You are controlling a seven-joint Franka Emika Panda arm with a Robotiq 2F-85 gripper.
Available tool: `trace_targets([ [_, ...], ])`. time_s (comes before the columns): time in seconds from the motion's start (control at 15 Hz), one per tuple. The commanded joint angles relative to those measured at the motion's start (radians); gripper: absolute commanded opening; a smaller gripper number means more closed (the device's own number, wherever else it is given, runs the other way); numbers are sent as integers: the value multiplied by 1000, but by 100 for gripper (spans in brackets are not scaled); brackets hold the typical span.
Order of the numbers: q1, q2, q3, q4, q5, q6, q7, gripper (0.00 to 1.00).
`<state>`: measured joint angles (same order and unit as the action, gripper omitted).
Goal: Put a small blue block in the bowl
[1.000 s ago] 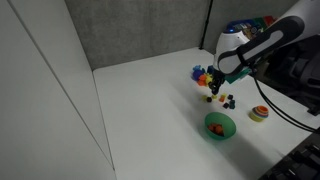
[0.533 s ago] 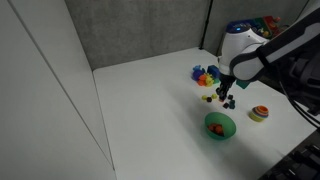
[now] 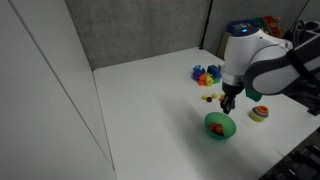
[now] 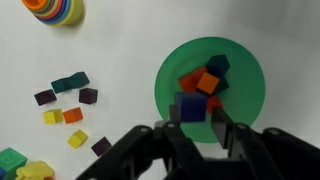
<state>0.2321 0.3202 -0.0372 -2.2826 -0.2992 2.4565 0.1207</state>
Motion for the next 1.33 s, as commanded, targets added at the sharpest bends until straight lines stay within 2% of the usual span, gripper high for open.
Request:
trace_targets([
  [0.0,-9,-109,37,-56,-11,-95,33,70],
  [0.2,-24,-177,53,-51,-2,-200,44,95],
  [0.27,-29,-201,54,-45,-6,-235,57,99],
  [0.67,-93,-334,54,-15,18,-423,111,100],
  [1.07,-204,-432,15,15,116,-575,10,100],
  [1.27,-259,-492,-26,9,178,-587,-59,100],
])
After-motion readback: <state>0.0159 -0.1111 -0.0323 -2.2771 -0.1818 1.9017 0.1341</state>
